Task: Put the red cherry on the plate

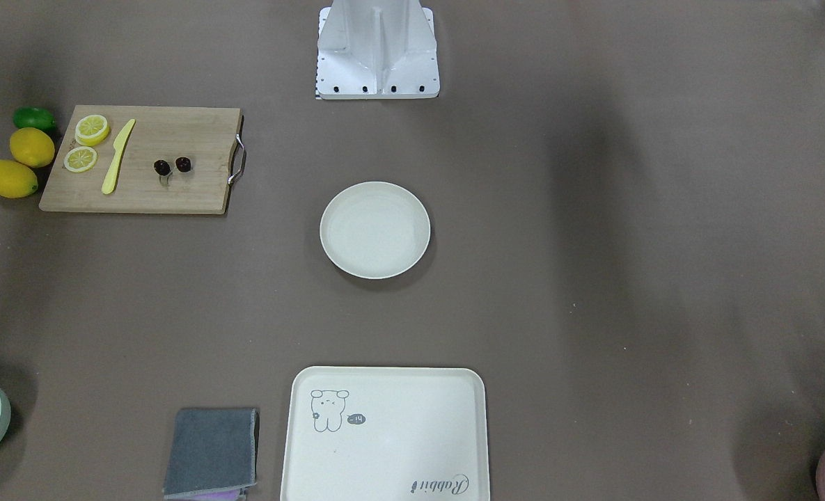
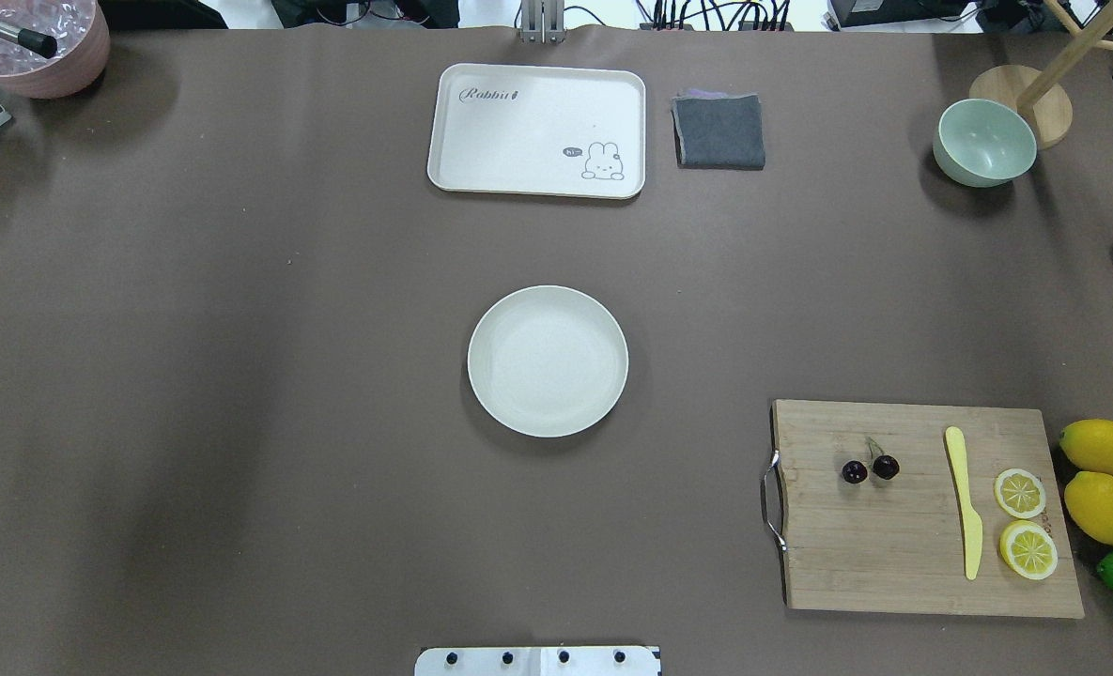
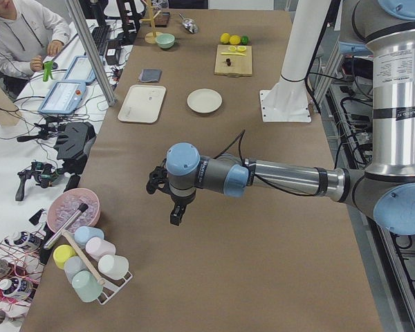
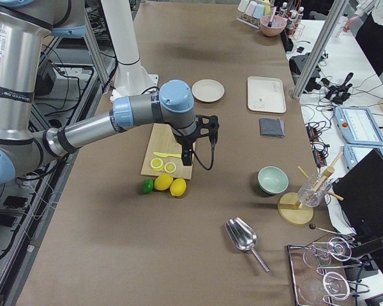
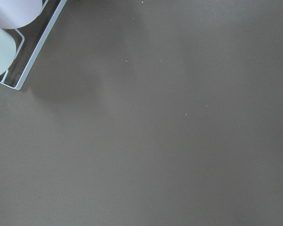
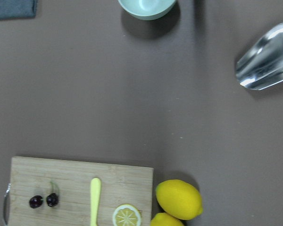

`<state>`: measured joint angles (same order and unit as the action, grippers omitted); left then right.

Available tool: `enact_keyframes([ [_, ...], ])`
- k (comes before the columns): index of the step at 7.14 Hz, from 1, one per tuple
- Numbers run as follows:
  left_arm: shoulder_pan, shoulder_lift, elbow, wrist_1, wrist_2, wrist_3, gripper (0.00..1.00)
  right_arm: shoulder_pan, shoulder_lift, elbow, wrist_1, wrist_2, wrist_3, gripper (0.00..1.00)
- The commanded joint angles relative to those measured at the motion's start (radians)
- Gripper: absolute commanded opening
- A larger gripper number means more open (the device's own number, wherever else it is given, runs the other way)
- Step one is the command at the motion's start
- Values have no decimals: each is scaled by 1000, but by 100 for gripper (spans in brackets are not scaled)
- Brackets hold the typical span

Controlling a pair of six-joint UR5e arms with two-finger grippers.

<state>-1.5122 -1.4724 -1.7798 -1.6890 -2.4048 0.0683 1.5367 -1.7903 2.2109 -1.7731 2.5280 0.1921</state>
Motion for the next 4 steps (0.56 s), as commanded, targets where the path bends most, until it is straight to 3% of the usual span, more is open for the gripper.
enact_keyframes([
  [1,0,-2,-6,0,1,-2,98,-210,54,7,211,43,372,100],
  [3,1,-2,-1,0,1,-2,98,-416,54,-55,551,-96,730,99],
  [4,1,1,-4,0,1,-5,98,-502,46,-65,626,-183,825,100],
])
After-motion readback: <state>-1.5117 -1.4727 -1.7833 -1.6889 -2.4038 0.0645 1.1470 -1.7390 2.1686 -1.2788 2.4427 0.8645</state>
